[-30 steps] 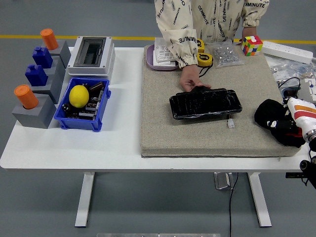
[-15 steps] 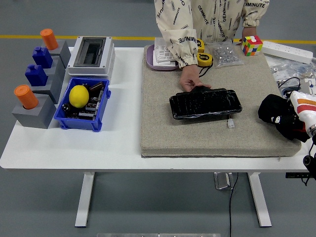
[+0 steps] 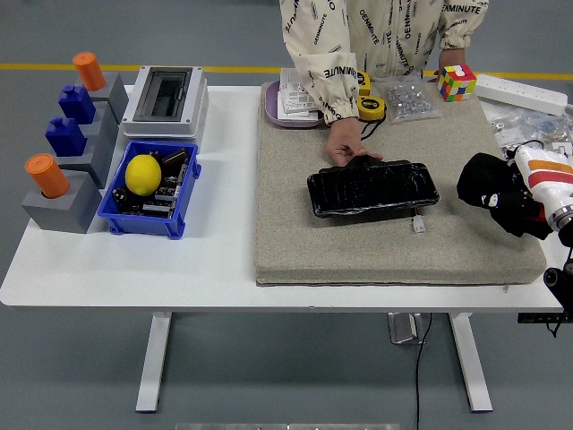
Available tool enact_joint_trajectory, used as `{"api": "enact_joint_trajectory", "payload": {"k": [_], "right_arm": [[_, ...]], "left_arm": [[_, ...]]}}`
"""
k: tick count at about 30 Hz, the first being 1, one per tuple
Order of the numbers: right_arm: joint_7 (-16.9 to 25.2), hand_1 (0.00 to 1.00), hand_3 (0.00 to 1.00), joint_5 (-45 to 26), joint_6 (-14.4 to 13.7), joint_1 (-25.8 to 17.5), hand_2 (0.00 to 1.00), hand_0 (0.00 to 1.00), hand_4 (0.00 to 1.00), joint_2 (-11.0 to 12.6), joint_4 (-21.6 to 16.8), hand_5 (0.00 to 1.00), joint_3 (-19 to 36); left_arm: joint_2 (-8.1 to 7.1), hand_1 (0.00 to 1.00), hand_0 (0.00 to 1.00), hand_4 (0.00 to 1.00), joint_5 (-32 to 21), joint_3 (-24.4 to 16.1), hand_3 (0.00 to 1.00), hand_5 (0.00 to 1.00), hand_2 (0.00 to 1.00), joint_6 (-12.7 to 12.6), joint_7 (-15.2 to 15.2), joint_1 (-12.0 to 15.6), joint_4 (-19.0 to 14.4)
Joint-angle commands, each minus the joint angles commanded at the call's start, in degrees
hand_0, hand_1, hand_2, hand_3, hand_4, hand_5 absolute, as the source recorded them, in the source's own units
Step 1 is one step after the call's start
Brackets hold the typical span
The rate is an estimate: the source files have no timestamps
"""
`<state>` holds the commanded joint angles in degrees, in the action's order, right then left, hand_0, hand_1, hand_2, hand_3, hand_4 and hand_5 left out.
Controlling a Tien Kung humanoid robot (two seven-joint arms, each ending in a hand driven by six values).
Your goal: Pick the rag up,wipe the panel,place it on the desk
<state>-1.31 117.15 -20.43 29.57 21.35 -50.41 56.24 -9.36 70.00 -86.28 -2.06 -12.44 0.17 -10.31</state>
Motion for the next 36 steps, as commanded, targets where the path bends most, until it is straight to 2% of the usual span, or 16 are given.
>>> {"api": "enact_joint_trajectory", "payload": {"k": [10, 18, 36], "right_arm": [[-1.1, 0.307, 0.39, -0.8, 0.5, 2.2, 0.35, 0.221, 0.998, 0.0, -2.5, 0.114, -3.2], [-1.5, 0.309, 0.393, -1.1, 0.7, 2.5, 0.351, 0.223, 0.998, -0.8, -4.0, 0.099, -5.1], [-1.7, 0.309, 0.395, -1.4, 0.9, 2.6, 0.351, 0.221, 0.998, -2.3, -4.1, 0.094, -7.5]], "left_arm": [[-0.14, 0.696, 0.65, 0.599, 0.2, -0.4, 0.567, 0.477, 0.744, 0.0, 0.0, 0.1, 0.0], [-0.11, 0.696, 0.65, 0.599, 0.3, -0.6, 0.567, 0.475, 0.743, 0.0, 0.0, 0.1, 0.0], [-0.14, 0.696, 0.65, 0.599, 0.2, -0.6, 0.566, 0.477, 0.743, -0.1, 0.1, -0.1, 0.0]]}}
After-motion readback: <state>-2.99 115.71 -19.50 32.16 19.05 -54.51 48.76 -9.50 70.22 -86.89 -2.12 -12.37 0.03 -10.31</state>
